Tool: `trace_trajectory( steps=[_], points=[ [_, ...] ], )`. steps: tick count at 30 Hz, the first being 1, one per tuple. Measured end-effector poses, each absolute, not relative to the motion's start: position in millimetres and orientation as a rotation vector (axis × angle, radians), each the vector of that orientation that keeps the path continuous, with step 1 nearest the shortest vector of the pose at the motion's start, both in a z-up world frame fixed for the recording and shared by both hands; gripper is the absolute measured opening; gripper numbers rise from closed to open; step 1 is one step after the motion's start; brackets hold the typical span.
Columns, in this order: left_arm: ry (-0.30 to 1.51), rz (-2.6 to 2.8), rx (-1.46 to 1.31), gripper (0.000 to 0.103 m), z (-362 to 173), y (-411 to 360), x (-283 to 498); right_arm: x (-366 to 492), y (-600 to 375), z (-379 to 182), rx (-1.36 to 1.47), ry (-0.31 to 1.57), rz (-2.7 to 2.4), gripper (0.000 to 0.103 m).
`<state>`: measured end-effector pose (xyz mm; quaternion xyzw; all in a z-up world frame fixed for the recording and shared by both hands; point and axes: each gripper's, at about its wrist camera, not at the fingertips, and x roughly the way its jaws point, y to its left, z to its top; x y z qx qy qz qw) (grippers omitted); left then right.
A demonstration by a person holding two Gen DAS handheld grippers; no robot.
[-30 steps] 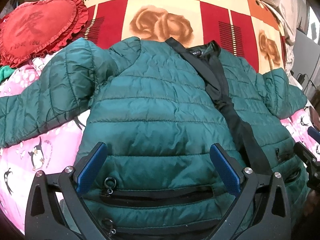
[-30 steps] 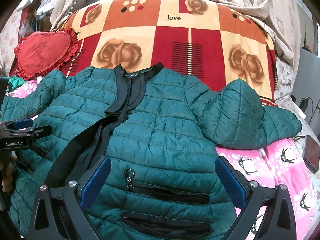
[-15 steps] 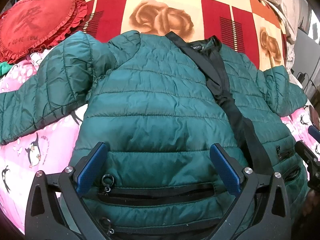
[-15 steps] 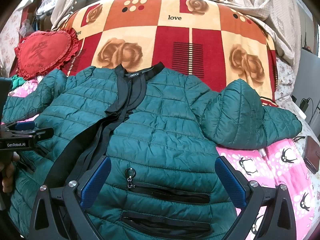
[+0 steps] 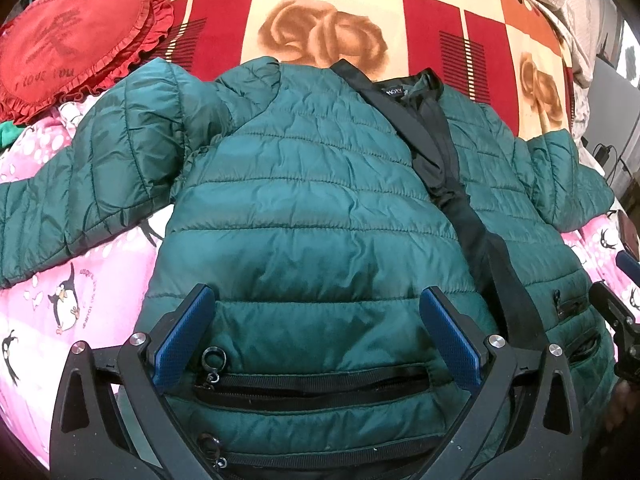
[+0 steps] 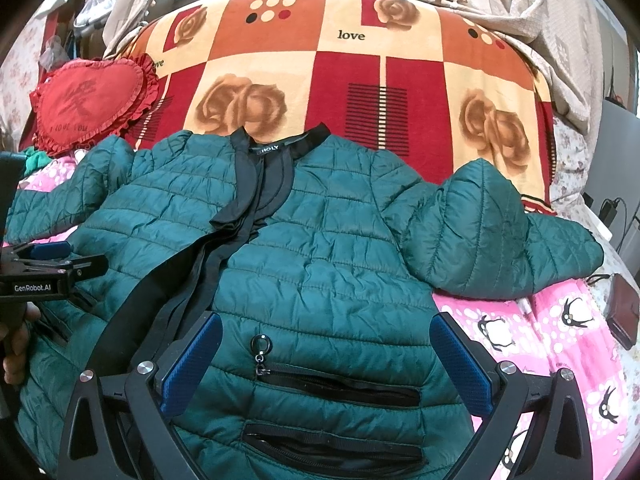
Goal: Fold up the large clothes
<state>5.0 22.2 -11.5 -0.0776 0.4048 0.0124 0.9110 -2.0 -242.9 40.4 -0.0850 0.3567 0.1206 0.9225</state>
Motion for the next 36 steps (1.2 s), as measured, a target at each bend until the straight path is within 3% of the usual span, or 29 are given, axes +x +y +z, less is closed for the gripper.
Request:
trace_trajectory(
  steps=[28, 36],
  points=[
    [0.822, 0.033, -0.159, 0.103, -14.0, 26.6, 3.2, 5.7, -240.9, 33.5, -0.195, 0.755, 0.234, 0.103],
    [0.738, 0.114, -0.206, 0.103, 24.8, 77.4, -6.9, 4.8, -250.2, 36.9, -0.152, 0.747, 0.230, 0.103]
  ],
)
